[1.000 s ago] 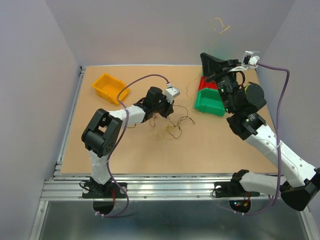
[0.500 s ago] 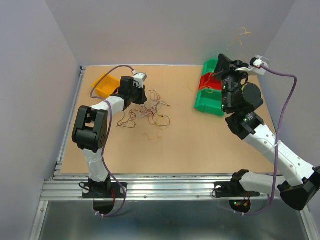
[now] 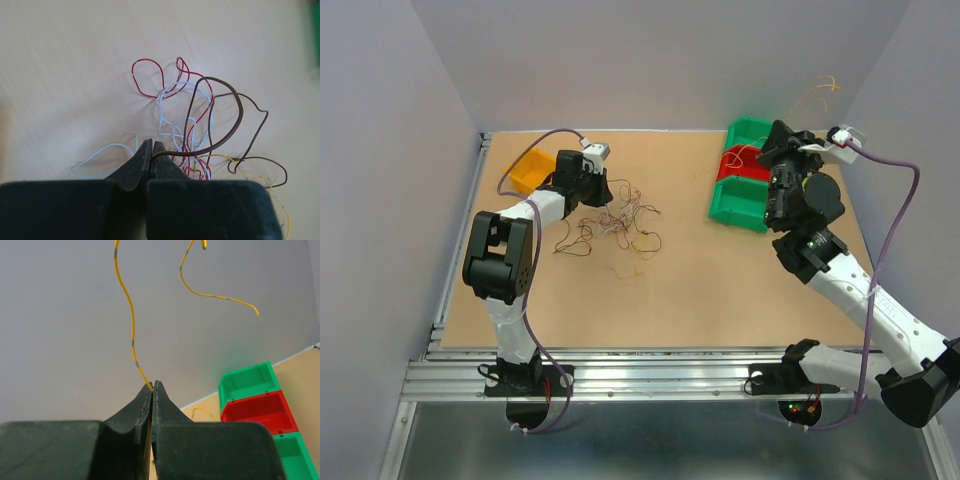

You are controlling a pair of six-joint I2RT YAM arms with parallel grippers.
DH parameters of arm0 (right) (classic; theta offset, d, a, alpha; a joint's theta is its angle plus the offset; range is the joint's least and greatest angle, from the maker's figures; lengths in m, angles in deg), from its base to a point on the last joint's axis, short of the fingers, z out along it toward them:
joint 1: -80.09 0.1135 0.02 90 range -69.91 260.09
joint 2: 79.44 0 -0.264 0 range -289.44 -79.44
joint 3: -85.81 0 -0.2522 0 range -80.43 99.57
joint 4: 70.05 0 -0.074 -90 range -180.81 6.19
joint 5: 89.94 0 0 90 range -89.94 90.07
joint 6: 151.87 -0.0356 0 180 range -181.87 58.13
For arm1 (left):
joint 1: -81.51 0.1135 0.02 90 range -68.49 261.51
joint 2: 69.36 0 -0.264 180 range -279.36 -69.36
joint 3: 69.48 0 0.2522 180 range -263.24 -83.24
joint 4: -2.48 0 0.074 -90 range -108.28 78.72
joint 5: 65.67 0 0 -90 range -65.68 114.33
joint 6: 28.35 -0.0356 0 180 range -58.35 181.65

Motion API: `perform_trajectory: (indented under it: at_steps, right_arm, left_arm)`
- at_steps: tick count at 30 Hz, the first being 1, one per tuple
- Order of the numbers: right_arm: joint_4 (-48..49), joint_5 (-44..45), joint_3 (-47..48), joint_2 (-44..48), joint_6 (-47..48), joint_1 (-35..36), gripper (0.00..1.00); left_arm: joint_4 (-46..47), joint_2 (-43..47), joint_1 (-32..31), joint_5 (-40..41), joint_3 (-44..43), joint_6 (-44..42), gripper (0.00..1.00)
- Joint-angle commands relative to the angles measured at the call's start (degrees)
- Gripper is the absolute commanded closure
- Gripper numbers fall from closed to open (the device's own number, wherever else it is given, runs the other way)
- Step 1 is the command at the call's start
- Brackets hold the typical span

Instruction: Untangle the cables

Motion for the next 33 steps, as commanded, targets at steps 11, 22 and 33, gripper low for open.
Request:
perform_trajectory:
  at_steps: [11,22,33]
  right_arm:
    - [2.9,-7.5,-3.6,-8.2,-8.2,-11.6,1.00]
    - [6.3,-9.4,-8.5,-14.3,-13.0,-16.1,0.99]
    - [0.8,-6.8,-13.1,-14.0,-14.0,-16.3,0.99]
  left_arm:
    - [3.6,1.9,0.0,-3.3,0.0,-0.9,1.00]
    - [4.3,3.3,0.0,-4.1,0.8,-1.0,1.00]
    - [5.0,4.3,0.0,-4.8,1.8,-0.9,1.00]
